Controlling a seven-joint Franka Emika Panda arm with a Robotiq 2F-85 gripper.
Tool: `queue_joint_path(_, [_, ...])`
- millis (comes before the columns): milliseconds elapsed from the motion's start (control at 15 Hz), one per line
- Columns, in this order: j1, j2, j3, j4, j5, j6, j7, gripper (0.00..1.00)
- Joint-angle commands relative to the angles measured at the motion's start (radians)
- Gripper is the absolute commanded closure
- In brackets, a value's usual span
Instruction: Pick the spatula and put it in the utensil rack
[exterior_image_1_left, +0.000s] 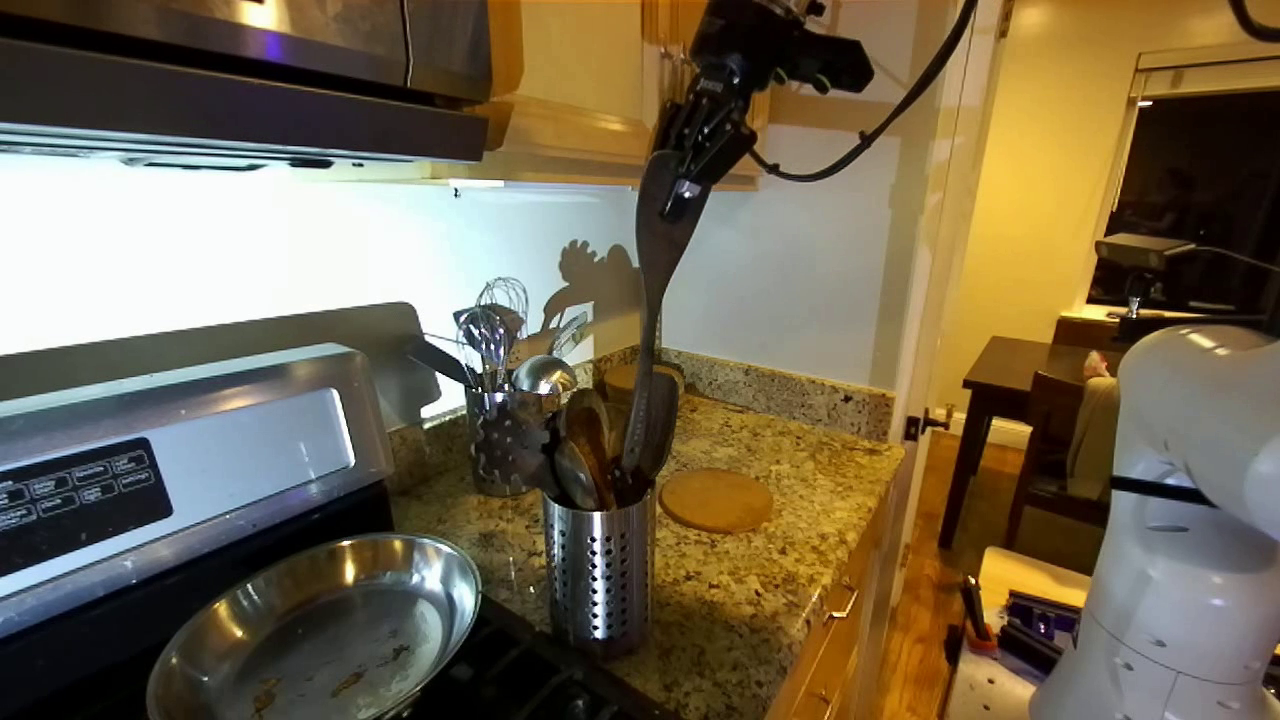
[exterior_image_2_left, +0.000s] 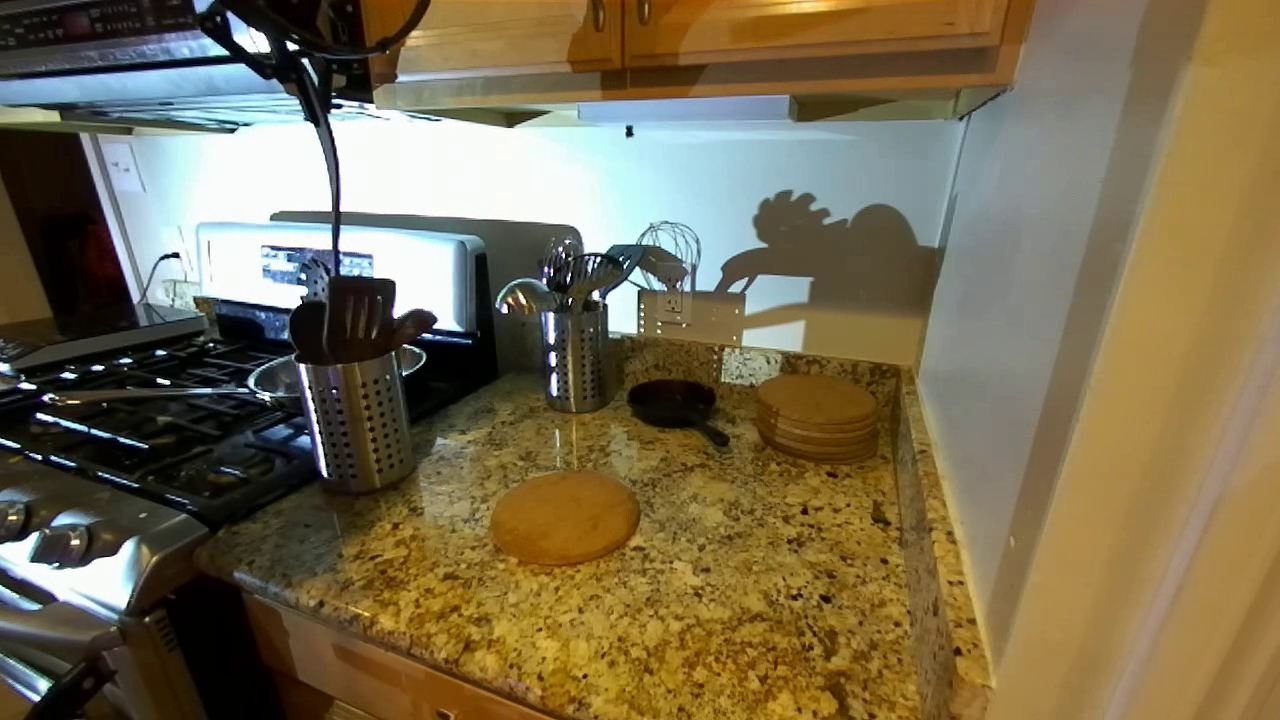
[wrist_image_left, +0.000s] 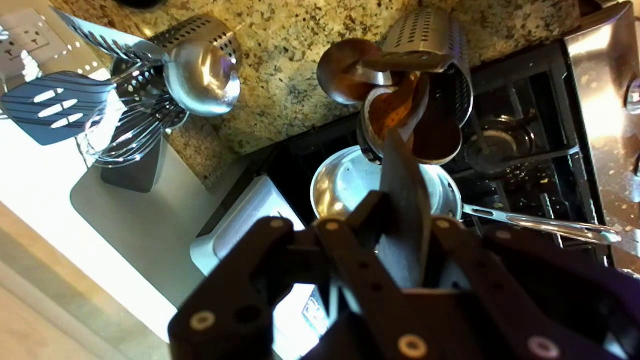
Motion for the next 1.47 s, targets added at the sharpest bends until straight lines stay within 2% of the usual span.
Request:
queue_joint_path(0, [0.035,0.017,0.001,-0.036,0.021,0.099,0.006,0.94])
queue_joint_path(667, [0.061,0.109,0.03,-0.098,0.02,0.159,-0.002,0.94])
queue_joint_path(1400, [0.094,0.232,0.042,-0.181,0.036,0.353,-0.008,0.94])
